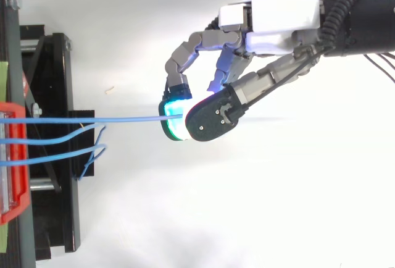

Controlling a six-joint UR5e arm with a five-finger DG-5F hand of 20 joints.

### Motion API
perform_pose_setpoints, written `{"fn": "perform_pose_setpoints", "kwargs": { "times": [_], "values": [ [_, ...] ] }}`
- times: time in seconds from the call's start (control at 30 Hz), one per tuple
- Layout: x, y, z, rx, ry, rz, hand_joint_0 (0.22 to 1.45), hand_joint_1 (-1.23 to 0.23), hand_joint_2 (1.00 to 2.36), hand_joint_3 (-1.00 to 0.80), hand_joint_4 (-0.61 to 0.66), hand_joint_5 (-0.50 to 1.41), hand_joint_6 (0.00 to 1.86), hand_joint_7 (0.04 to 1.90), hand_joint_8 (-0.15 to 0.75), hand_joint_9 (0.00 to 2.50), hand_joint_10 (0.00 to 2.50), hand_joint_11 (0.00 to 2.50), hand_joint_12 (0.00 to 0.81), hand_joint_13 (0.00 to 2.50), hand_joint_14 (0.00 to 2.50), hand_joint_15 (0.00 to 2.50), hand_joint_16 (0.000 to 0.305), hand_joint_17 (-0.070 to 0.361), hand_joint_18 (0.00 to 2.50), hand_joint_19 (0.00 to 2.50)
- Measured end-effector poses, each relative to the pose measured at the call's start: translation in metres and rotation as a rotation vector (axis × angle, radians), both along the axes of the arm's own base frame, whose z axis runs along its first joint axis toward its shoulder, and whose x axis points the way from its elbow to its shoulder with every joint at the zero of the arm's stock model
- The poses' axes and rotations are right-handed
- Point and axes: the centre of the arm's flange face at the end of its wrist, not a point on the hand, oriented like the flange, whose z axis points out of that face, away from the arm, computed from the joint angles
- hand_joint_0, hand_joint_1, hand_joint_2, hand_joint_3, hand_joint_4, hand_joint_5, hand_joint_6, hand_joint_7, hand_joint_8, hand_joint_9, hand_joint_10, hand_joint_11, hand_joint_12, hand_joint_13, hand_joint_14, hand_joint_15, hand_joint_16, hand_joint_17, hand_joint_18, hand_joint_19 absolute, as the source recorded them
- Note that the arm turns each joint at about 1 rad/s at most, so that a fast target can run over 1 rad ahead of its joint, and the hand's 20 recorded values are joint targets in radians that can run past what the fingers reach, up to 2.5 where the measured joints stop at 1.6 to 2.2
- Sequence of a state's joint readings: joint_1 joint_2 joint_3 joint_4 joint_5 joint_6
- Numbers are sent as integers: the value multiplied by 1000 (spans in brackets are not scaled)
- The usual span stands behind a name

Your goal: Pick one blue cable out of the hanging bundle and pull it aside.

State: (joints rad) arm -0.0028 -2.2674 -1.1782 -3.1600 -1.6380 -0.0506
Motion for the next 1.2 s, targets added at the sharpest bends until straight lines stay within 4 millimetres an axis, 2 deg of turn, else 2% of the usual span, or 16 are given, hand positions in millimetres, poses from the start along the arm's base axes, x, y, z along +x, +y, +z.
{"fn": "perform_pose_setpoints", "kwargs": {
  "times": [1.2],
  "values": [
    [0,1,0,0,0,1,561,-720,1093,-81,-188,-17,854,1068,310,1140,13,415,390,989,19,541,64,144,875,457]
  ]
}}
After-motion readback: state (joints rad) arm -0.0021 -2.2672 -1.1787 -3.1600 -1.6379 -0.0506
